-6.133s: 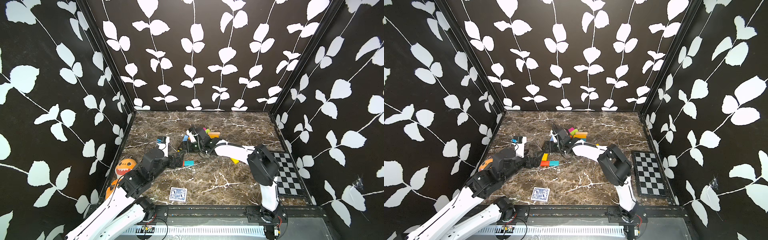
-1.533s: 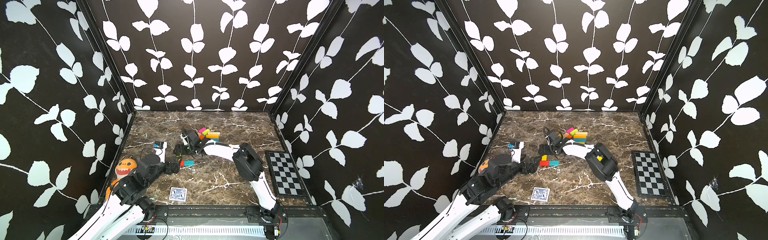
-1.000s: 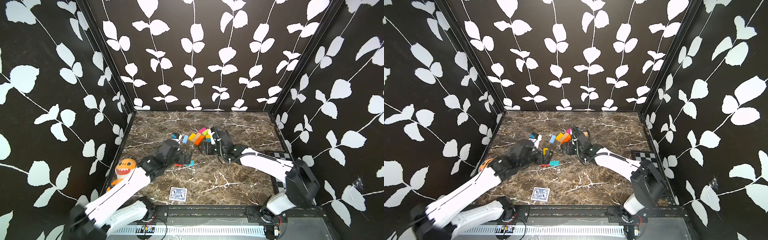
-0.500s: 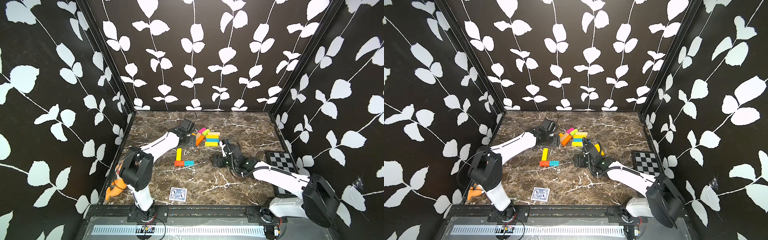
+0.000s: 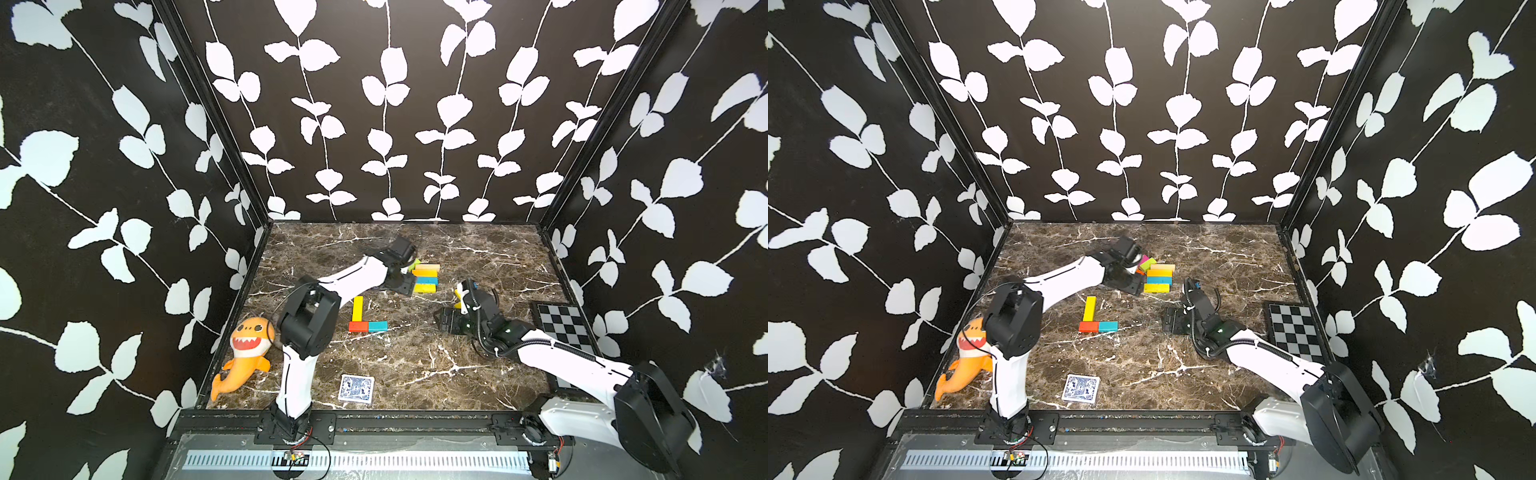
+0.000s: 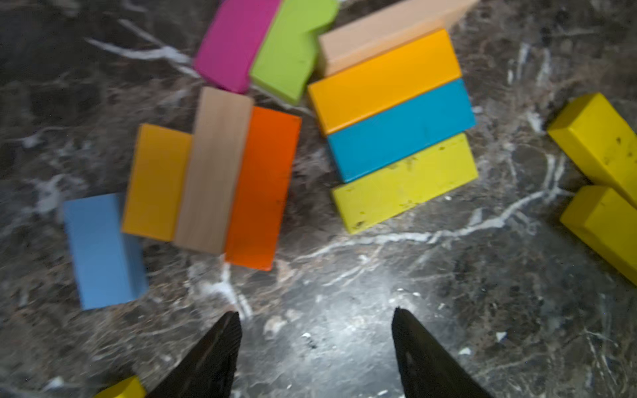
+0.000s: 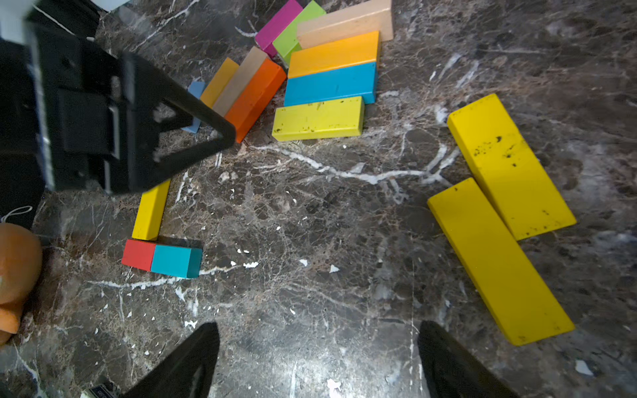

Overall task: Assemble the letter h with building blocks
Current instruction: Pick up the building block from the center of the board.

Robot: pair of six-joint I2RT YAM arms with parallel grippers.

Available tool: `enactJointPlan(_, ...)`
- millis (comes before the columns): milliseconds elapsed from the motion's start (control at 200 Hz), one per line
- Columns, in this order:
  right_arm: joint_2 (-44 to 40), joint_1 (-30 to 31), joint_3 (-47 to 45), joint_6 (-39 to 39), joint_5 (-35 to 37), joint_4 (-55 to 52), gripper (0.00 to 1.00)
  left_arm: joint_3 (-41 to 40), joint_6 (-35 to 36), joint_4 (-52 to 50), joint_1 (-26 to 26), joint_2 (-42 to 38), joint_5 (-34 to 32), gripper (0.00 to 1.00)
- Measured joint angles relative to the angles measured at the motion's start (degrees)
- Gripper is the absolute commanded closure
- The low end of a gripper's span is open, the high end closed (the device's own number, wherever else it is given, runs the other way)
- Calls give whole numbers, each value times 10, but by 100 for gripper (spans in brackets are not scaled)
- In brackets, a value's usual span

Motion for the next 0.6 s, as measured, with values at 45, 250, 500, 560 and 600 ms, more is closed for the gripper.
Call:
enactJointPlan(45, -5, -3, -1, 0, -2, 0, 10, -1, -2, -6, -5, 7, 1, 21)
enactJointPlan(250, -27, -13, -1, 0, -4, 0, 9, -21, -11, -18, 4, 13, -11, 20)
enactJointPlan(500, -34, -22, -1, -1, -4, -2, 9, -24, -14, -22, 21, 24, -25, 20)
enactJointPlan(560, -34, -23, -1, -1, -4, -4, 9, -11, -11, -24, 23, 35, -27, 21)
enactJointPlan(600, -35, -24, -1, -1, -4, -5, 9, 1, -9, -26, 24, 45, -29, 21)
